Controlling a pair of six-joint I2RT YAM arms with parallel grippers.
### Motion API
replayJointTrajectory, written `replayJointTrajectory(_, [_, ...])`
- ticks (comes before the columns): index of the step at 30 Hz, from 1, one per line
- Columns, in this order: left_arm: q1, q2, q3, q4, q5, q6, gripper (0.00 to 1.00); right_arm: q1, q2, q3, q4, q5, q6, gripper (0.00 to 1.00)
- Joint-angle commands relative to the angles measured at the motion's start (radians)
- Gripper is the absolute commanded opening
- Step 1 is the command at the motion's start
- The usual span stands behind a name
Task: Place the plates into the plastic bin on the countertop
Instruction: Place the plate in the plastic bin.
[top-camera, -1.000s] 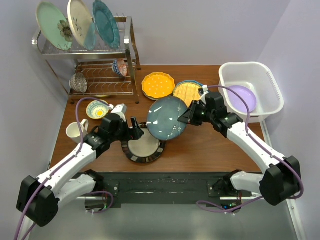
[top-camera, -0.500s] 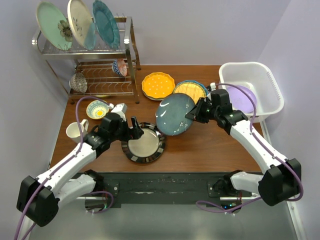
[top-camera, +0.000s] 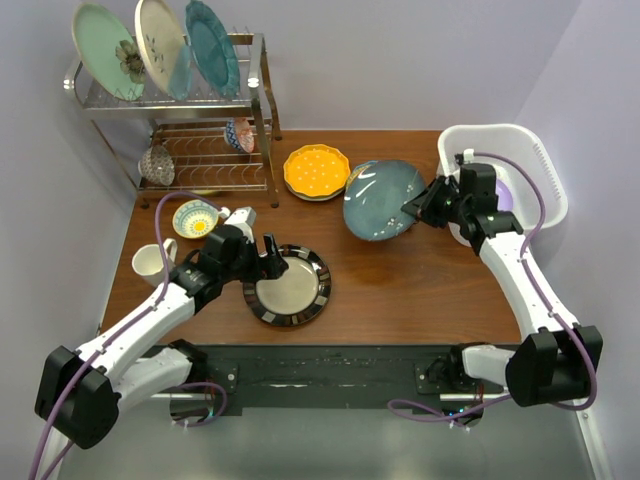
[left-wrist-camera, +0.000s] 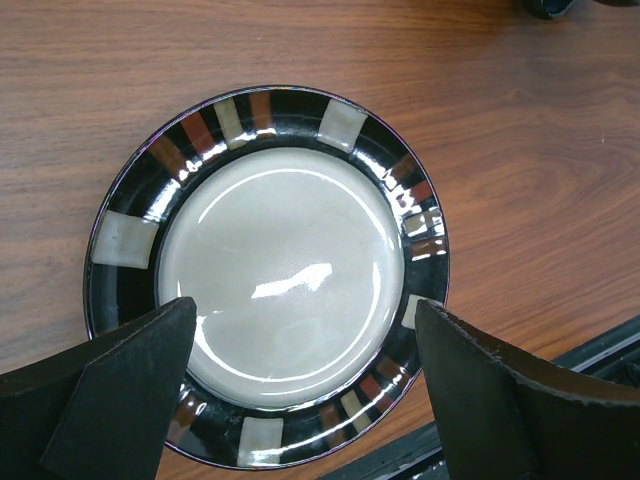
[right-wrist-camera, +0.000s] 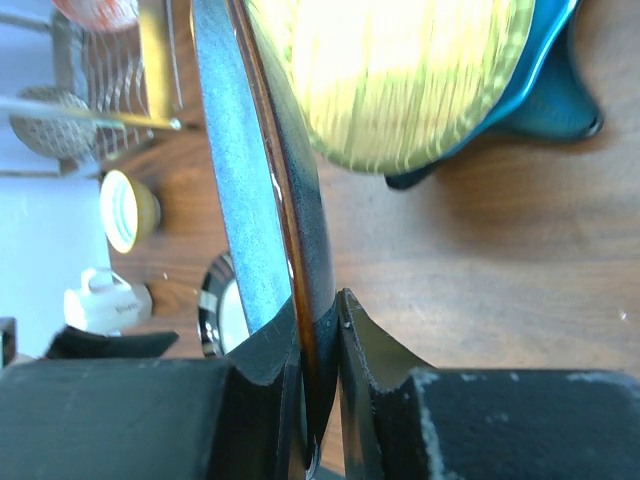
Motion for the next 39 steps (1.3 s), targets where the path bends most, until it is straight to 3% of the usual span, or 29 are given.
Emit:
replayJointTrajectory(1, [-0.005,-0.011,0.024,0.038,0.002,0.022,0.95,-0.03,-0.015,0.103,0.107,-0.105,0.001,0.0])
replayJointTrajectory(39, [-0.005,0.001,0.0,0.033,0.002,0.025,0.95,-0.446,0.053,0.103,0.22,-0.355,0.076,0.0])
